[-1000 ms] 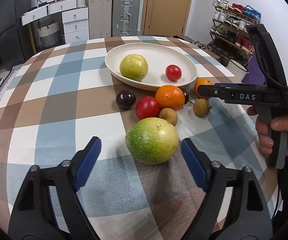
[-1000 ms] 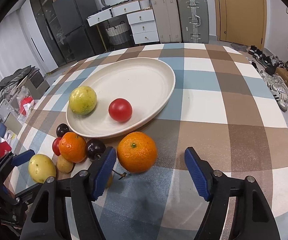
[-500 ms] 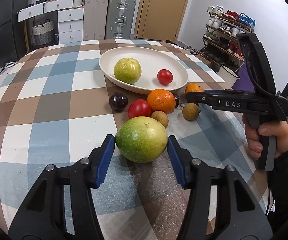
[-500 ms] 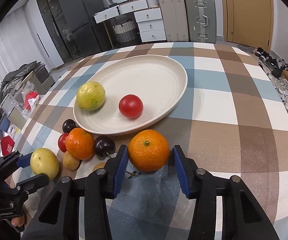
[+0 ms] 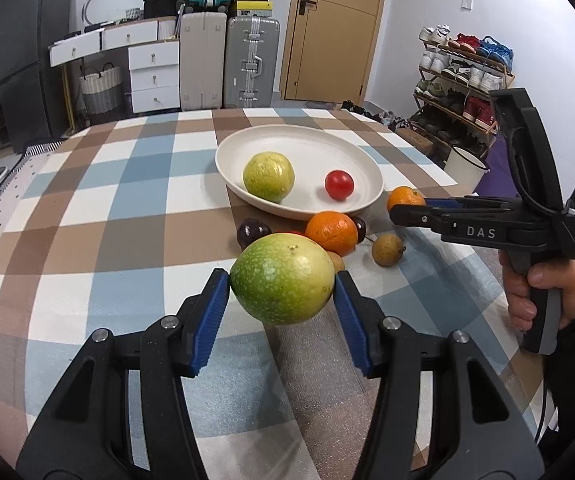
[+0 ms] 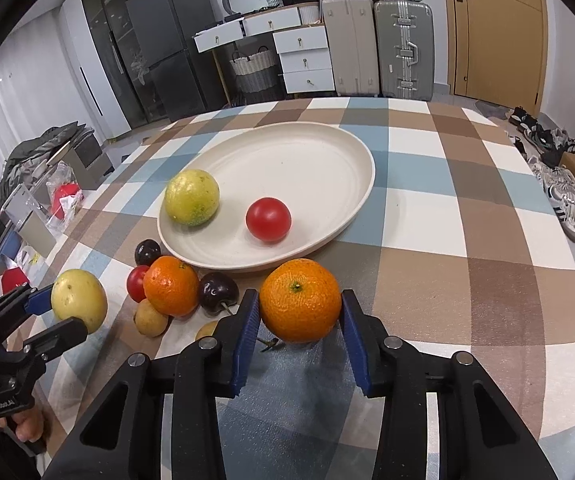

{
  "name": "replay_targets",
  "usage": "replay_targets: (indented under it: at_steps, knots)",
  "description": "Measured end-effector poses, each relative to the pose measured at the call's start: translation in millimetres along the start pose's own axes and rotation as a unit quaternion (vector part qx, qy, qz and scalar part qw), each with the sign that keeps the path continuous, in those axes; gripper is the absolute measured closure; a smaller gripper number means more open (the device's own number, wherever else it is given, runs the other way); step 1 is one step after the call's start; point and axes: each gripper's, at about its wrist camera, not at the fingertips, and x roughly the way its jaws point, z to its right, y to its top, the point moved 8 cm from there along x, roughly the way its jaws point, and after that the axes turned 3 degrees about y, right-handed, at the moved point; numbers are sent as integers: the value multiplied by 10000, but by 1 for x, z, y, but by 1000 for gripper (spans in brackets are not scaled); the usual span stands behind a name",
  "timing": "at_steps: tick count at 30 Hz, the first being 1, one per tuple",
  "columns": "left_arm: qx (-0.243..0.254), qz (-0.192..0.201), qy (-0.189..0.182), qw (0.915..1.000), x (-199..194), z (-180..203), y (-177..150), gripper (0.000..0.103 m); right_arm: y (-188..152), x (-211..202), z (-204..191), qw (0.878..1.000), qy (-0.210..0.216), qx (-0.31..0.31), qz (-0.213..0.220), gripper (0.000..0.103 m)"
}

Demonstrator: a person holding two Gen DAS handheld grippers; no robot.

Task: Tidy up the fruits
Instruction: 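Carry the green citrus and orange over the plate with both tools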

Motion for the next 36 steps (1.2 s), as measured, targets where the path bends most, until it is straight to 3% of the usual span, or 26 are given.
replay_targets:
  at_steps: [20, 36]
  knots:
    - [50, 809, 291, 9963, -21, 2, 69, 52, 26, -60, -13, 9958, 257, -250, 846, 62]
    - [-102, 1196, 248, 9925, -1, 9, 117, 52, 55, -66, -14, 9924, 320, -290, 1152, 62]
